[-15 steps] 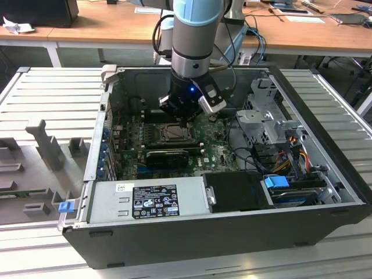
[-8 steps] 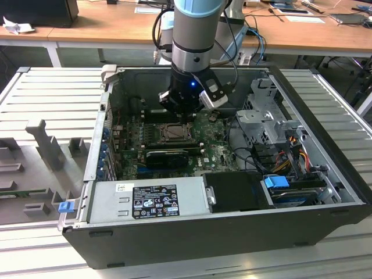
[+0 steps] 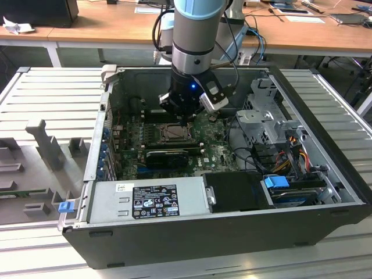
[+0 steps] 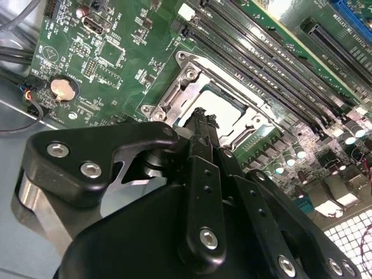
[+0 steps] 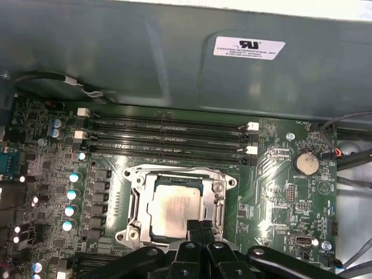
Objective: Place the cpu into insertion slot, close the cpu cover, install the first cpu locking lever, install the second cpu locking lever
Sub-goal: 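Install the second cpu locking lever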
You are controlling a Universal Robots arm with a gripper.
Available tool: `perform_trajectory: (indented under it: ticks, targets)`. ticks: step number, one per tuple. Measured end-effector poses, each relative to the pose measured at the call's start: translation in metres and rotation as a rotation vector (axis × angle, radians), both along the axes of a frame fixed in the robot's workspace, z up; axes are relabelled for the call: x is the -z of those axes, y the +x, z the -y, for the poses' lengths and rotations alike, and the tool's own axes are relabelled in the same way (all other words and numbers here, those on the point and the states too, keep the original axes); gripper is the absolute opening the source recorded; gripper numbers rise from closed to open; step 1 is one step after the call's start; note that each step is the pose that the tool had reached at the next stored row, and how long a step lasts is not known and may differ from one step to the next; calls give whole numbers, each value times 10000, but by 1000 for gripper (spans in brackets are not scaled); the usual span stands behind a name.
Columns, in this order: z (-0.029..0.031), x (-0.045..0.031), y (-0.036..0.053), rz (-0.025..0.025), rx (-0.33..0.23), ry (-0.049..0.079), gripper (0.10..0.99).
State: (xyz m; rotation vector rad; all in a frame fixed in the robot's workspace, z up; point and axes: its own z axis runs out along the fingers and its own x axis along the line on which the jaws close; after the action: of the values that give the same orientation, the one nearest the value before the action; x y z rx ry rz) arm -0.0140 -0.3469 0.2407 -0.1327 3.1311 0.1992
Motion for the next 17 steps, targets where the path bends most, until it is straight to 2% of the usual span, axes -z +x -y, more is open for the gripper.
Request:
perform_trajectory:
  ticks: [17]
  targets:
    - [91, 16, 0, -1, -1, -3, 106]
